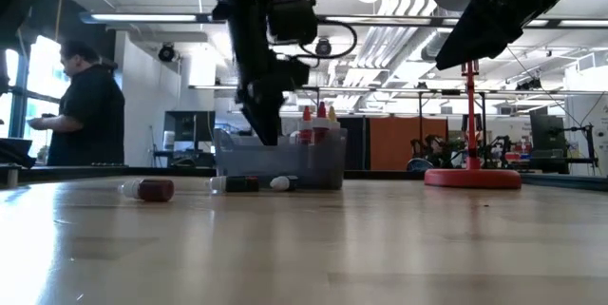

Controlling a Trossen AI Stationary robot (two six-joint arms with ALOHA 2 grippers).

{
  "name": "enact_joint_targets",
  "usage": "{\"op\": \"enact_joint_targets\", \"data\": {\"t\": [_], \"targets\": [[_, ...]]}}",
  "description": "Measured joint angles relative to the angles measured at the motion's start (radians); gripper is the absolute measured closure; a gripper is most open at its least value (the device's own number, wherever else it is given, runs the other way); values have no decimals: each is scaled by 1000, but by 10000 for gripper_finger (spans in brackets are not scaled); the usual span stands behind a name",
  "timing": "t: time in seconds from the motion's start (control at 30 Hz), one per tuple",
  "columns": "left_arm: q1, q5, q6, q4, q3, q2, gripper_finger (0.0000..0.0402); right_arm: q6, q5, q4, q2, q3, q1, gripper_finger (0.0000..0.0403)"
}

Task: Pick & Place food coloring
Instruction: Put the small orange food coloring bottle into the black bin

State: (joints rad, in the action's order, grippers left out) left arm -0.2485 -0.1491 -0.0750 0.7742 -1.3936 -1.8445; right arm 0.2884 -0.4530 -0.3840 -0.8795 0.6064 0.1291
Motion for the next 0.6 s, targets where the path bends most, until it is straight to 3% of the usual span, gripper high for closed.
{"op": "enact_joint_targets", "data": {"t": [0.17, 0.37, 0.47, 0.6], "targets": [[8, 186, 48, 348, -151, 1, 227, 2, 0, 0, 0, 0, 0, 253], [87, 304, -14, 768, -222, 7, 227, 3, -6, 0, 0, 0, 0, 253], [185, 345, -86, 789, -176, 33, 227, 3, -9, 2, -2, 0, 0, 253], [362, 343, -162, 611, -70, 53, 227, 23, -8, 2, -13, 0, 0, 253]]}}
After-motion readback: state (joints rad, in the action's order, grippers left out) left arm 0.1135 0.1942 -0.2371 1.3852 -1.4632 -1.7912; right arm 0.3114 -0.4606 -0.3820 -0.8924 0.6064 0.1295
